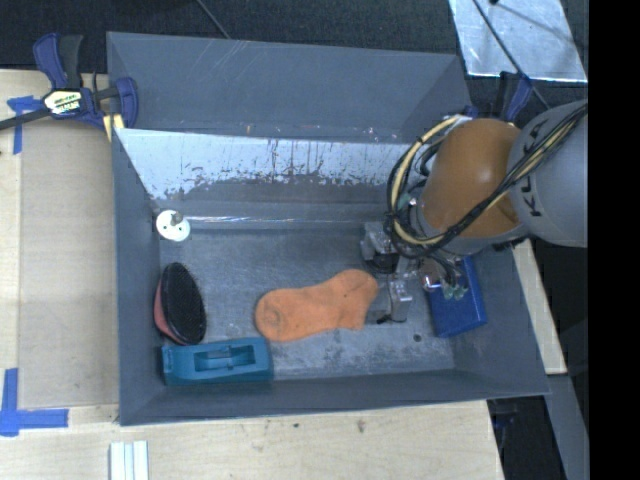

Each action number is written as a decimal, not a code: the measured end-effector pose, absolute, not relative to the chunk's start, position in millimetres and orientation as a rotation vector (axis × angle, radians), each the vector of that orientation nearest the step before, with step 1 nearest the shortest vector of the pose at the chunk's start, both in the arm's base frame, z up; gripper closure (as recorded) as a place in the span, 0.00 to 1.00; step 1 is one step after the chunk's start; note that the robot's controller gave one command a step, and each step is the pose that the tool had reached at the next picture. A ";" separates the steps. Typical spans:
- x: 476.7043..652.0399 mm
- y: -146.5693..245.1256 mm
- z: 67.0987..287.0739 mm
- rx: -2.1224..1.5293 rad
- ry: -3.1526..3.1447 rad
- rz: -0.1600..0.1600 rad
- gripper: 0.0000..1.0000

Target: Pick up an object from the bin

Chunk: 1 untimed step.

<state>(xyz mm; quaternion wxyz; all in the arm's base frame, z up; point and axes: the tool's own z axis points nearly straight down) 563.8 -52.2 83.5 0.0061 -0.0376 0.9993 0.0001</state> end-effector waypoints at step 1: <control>559.6 -20.5 74.3 0.140 3.132 -0.003 0.00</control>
Offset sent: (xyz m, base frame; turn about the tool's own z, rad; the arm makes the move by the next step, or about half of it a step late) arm -0.0241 0.0586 -0.0135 0.0005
